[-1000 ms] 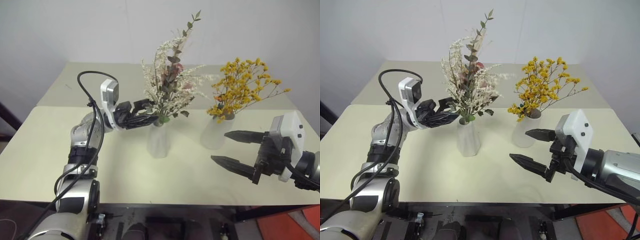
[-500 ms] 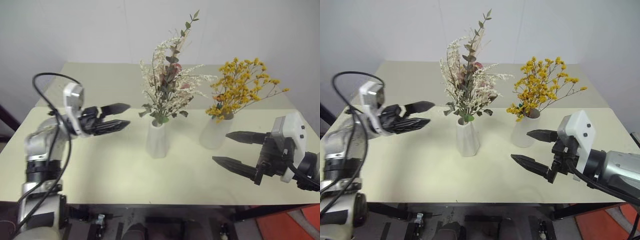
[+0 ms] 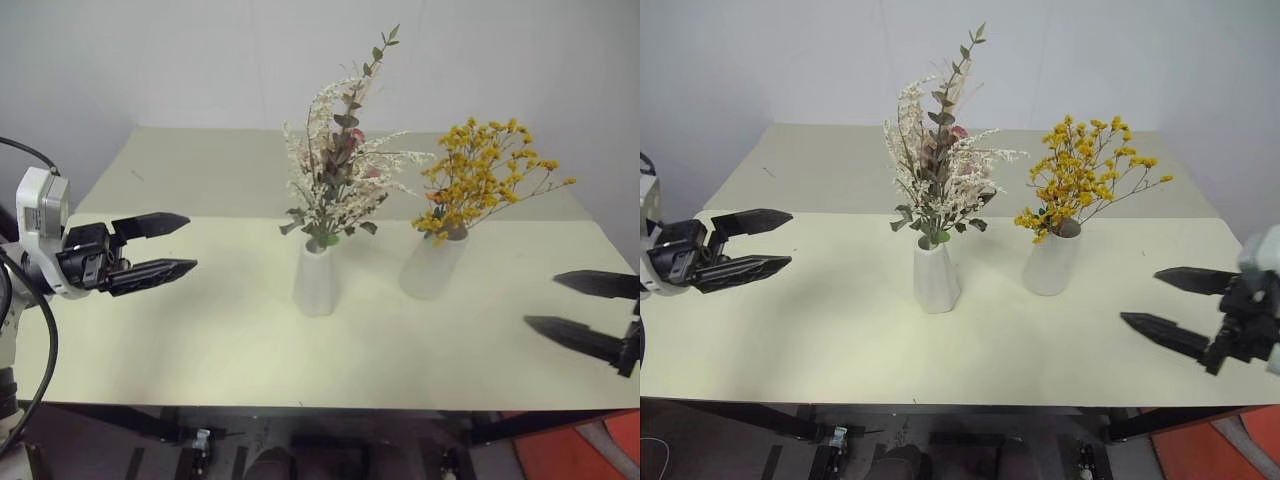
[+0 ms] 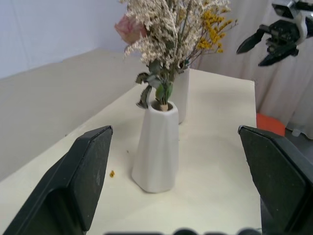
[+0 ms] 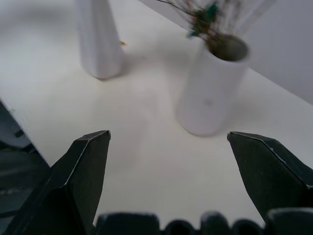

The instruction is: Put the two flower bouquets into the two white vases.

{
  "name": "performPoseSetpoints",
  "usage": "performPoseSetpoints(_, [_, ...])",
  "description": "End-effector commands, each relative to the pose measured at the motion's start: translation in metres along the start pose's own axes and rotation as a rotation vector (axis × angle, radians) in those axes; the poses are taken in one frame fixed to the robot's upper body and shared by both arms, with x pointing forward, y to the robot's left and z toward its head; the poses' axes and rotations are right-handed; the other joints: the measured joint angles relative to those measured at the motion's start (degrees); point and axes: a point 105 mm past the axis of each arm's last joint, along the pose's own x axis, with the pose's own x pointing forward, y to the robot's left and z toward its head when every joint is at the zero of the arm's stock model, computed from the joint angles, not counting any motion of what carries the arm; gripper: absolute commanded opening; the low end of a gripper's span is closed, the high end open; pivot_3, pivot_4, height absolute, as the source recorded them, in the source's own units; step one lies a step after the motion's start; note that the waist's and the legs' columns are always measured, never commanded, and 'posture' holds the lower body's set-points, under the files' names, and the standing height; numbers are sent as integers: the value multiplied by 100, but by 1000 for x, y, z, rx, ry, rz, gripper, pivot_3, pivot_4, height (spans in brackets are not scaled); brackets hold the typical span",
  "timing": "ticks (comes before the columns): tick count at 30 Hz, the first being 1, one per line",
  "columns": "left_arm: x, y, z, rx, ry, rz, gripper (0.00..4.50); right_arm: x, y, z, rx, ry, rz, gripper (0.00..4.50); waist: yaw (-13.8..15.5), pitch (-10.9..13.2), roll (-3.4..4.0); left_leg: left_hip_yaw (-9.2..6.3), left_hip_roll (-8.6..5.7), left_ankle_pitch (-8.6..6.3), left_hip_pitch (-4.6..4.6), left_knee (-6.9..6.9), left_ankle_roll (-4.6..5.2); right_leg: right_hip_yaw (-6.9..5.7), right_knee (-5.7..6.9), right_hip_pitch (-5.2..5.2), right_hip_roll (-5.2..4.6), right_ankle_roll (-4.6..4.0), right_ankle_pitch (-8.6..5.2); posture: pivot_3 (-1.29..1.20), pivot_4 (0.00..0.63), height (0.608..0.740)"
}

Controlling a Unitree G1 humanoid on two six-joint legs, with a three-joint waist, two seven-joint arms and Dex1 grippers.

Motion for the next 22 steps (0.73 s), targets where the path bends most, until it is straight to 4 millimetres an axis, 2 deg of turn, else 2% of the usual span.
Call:
performPoseSetpoints(1, [-4, -9, 10, 59, 17, 13, 4485, -12, -17, 5, -57, -1, -56, 4500, -2, 0, 0, 2, 0, 0, 3, -4, 0, 0, 0, 0, 0, -1, 0, 0, 150, 740])
performPoseSetpoints(14, [-10, -22, 11, 57, 41, 27, 4485, -9, -22, 7, -87, -12, -33, 4500, -11, 0, 1, 18, 2, 0, 17, -25, -1, 11, 0, 0, 1, -6, -3, 0, 150, 740])
performPoseSetpoints(22, [-13, -20, 9, 71, 43, 62, 4485, -6, -23, 12, -107, -30, -26, 4500, -10, 0, 1, 19, 2, 0, 17, -28, -1, 13, -2, -1, 1, -6, -3, 0, 150, 740])
